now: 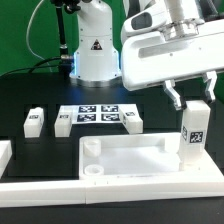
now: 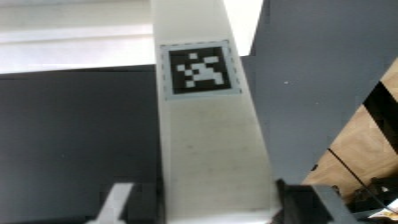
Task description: Assemble desk
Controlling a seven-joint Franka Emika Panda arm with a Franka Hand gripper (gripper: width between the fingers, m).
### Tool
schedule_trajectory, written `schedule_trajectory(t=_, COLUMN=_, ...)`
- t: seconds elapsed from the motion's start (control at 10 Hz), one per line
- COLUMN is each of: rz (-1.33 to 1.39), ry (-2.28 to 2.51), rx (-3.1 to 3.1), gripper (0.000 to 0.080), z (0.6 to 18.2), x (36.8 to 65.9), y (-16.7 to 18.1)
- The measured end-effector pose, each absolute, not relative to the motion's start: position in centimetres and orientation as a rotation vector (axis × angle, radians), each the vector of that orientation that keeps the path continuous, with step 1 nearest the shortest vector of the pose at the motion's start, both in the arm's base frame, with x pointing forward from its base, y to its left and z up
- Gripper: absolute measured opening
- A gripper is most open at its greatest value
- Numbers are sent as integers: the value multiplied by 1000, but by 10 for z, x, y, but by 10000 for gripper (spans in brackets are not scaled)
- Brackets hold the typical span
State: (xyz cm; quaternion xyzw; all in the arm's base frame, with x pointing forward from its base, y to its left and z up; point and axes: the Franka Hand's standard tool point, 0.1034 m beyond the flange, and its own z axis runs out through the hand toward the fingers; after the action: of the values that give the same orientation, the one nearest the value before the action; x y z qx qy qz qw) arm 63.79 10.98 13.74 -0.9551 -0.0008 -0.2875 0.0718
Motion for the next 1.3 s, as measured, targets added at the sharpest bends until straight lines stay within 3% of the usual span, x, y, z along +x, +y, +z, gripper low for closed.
schedule_trajectory(t=0.2, rz=-863, ry=-4, rx=-2871, gripper=515, z=137, x=638, y=110)
schedule_trajectory(t=0.3, rz=-863, ry=-5, rx=-2871, gripper=515, z=137, x=638, y=110)
schedule_trajectory(t=0.4, rz=-863, ry=-5, rx=-2871, gripper=625, z=137, x=638, y=110)
schedule_trajectory(t=0.9, rz=-858, ry=-7, rx=-2873, gripper=649, z=137, x=638, y=110)
schedule_trajectory(t=1.1, rz=-718, ry=8, rx=-2899, gripper=649, z=141, x=650, y=114)
schedule_trajectory(t=1.3, rz=-728, ry=2, rx=-2890, gripper=649, z=135, x=651, y=123)
